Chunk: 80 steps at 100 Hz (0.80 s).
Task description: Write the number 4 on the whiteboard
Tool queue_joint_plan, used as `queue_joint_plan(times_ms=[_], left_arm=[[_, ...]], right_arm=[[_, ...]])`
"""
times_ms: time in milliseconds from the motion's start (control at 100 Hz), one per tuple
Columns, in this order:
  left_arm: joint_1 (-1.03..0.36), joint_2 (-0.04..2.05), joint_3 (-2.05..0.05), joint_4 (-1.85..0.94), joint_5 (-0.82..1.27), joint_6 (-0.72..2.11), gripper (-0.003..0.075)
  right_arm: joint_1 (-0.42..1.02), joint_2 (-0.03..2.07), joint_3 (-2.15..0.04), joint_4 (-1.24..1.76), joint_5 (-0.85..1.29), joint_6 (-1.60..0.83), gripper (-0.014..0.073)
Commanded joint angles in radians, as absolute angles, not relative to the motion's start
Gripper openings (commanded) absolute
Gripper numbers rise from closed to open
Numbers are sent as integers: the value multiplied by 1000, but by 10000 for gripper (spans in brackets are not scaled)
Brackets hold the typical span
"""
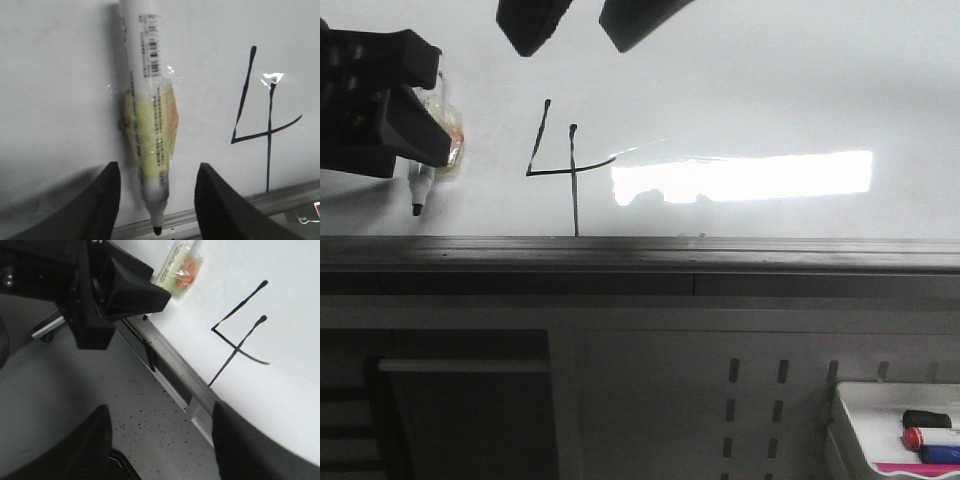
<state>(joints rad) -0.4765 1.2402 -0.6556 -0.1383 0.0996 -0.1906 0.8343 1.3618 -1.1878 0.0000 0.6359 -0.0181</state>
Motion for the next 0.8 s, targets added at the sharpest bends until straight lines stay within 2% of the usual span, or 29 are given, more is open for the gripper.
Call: queue_joint_plan(times_ms=[0, 150, 200, 270, 320, 360, 500, 790], left_arm=[[-473, 1176, -677, -126, 57, -199, 314], [-473, 1069, -660, -84, 57, -199, 309], [-473, 1026, -657, -74, 61, -199, 277], [-473, 967, -644, -46, 61, -199, 174], [-473, 922, -629, -29, 64, -199, 57], [-473, 888, -612, -18, 66, -199, -18], [-473, 739, -536, 0, 67, -199, -20], [-473, 403, -344, 64, 65, -199, -20]], right_arm=[[830, 1313, -1222, -28, 560, -27, 302], [830, 1288, -1222, -44, 558, -27, 98], [830, 1285, -1222, -46, 558, -27, 39], [830, 1269, -1218, -48, 556, -27, -34], [830, 1249, -1202, -48, 545, -27, -70], [830, 1230, -1185, -54, 528, -27, -72], [830, 1108, -1051, -61, 393, -27, -71], [830, 732, -590, -68, 65, -27, -62]])
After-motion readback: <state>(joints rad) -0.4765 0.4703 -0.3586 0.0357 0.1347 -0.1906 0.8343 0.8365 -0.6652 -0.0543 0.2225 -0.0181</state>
